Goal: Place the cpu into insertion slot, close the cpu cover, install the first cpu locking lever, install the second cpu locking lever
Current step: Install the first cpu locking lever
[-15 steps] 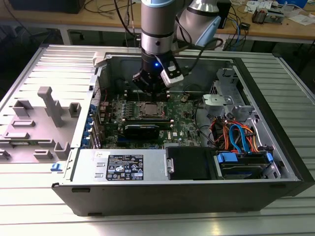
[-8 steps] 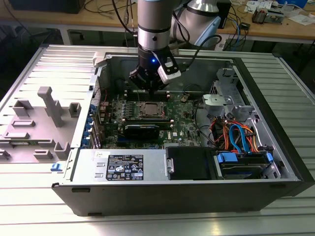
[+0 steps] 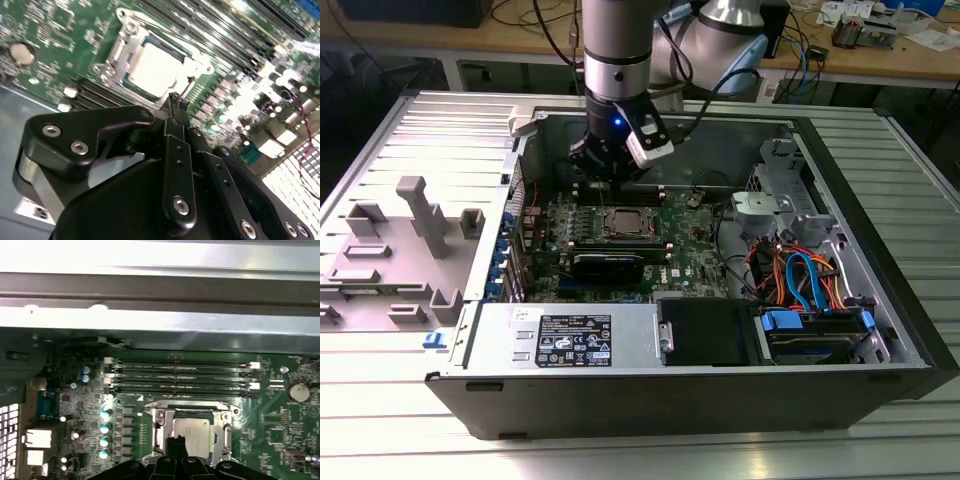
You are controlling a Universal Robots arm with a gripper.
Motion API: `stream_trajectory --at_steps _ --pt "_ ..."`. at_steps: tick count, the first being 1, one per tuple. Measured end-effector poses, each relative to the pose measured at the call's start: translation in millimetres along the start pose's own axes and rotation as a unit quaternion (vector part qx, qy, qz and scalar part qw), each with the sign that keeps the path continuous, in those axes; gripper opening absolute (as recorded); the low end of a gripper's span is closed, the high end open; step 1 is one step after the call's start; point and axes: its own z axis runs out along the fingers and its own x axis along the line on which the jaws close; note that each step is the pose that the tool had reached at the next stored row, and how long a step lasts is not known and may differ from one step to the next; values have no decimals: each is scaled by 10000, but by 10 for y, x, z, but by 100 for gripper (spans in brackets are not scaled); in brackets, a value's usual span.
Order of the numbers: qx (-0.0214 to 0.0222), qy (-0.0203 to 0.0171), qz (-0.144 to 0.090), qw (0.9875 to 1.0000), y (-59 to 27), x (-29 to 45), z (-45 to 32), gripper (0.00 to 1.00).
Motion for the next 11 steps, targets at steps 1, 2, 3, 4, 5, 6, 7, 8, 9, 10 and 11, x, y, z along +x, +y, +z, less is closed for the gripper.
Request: stream_trajectory --at_steps 1,2,3,4,5,6,7,8,9,10,11 --pt "-5 0 -1 10000 1 28 0 11" --pt "-8 0 -1 10000 2 54 0 11" --pt "-10 0 -3 10000 3 84 -1 11" --pt "-10 1 -36 10000 5 132 -15 11" --pt "-10 0 -53 10000 6 170 -29 11" --pt "-11 1 -64 10000 7 202 -36 11" --pt "-11 1 -78 10000 8 220 -39 11" --pt "-11 1 -95 10000 9 234 -40 11" --pt "-11 1 -111 9999 9 248 -41 11" --pt "-11 1 -129 9999 10 264 -43 11" --pt "-11 1 -152 9999 15 287 -49 11"
